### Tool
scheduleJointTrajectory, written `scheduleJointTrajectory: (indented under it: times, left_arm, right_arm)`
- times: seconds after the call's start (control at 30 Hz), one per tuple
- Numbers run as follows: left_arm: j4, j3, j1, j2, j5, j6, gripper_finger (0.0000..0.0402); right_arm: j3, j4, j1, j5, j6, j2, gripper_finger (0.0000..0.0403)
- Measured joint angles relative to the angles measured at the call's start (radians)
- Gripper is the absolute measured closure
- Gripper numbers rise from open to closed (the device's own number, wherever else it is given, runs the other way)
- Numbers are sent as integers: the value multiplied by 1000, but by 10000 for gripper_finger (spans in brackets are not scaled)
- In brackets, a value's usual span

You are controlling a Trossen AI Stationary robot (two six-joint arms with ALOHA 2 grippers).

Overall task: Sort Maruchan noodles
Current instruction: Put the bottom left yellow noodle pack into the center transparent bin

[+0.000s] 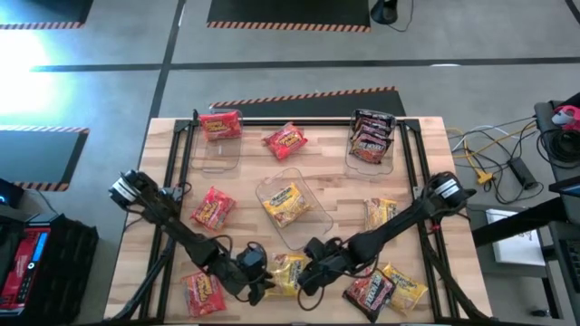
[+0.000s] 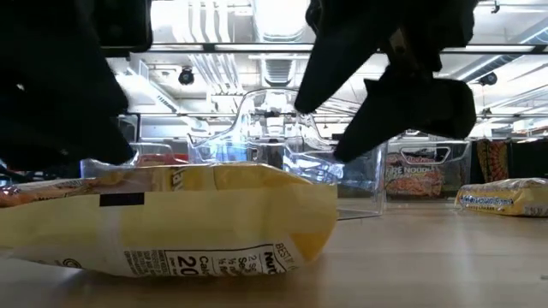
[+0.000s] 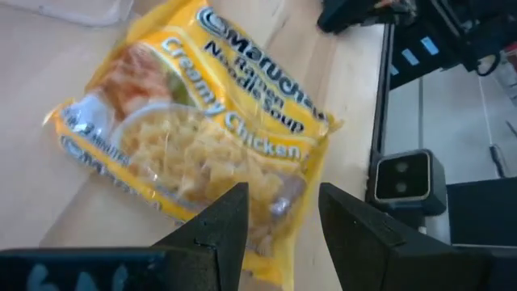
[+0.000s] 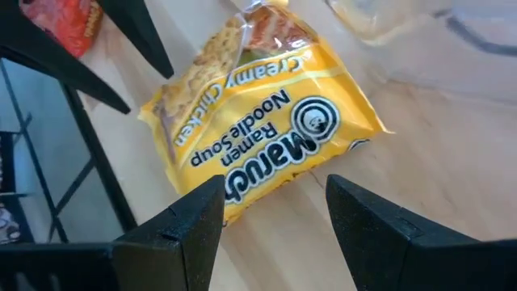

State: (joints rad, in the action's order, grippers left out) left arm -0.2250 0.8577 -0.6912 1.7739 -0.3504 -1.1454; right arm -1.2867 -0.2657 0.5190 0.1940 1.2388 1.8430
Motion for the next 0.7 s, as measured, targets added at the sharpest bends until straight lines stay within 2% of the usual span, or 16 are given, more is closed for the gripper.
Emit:
scheduleJointTrajectory:
  times: [0.53, 0.7]
  left_arm:
    - [-33, -1, 26, 58, 31, -31, 267]
    - [-27, -8, 24, 58, 49, -25, 267]
  right_arm:
    - [0, 5, 0, -20, 18, 5, 197]
    - [0, 54, 0, -21, 25, 5, 197]
